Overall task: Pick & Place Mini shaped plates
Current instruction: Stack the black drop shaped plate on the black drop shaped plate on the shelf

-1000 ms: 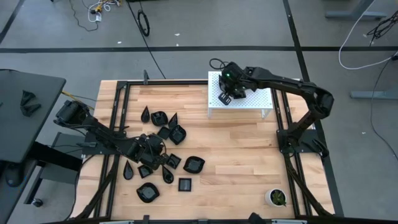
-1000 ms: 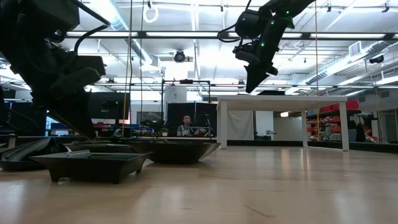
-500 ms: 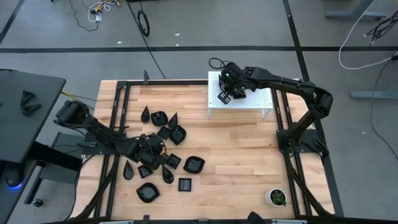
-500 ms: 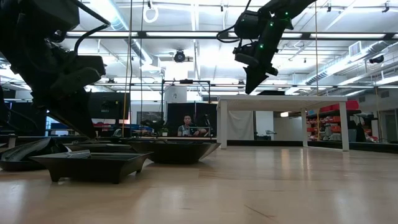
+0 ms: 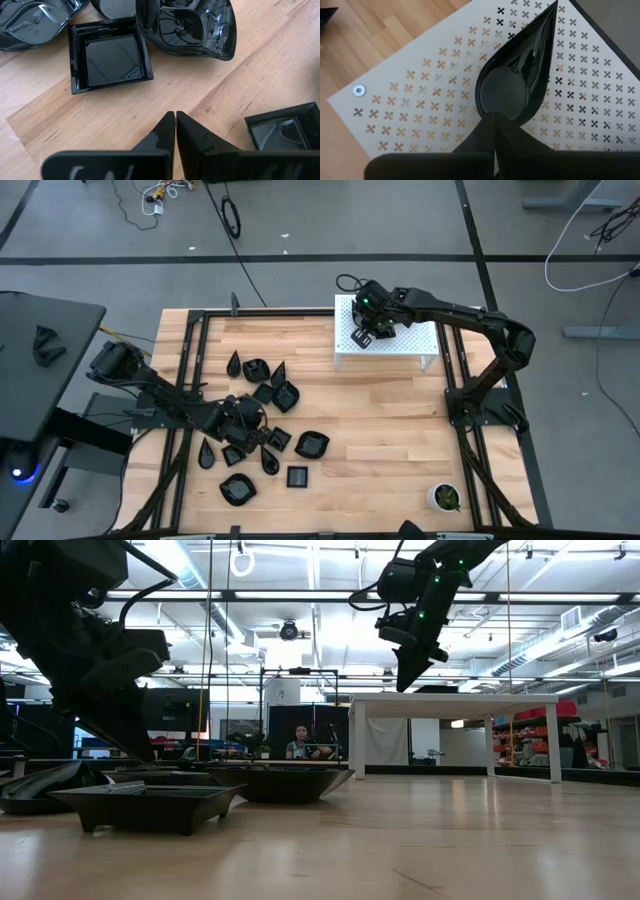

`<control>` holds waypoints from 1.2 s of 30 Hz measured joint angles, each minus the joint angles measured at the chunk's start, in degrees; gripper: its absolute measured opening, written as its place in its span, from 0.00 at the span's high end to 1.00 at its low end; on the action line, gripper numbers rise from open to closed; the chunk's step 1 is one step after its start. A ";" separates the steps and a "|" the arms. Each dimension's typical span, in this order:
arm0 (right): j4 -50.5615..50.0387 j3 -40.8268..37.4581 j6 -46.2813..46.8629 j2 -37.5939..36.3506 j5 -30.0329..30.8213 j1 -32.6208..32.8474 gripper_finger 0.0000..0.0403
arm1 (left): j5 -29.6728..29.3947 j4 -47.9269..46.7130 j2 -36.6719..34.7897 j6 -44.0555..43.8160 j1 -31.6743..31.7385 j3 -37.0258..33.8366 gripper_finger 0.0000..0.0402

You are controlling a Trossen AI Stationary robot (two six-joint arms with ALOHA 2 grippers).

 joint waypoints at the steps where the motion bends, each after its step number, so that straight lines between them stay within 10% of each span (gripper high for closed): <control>1: -0.02 0.00 0.02 0.00 -0.02 0.00 0.99 | 0.00 0.00 0.00 -0.02 -0.02 0.00 0.95; 36: 5.88 0.02 -4.85 3.89 -0.02 -0.22 0.99 | -0.15 0.20 0.00 0.00 0.00 0.00 0.95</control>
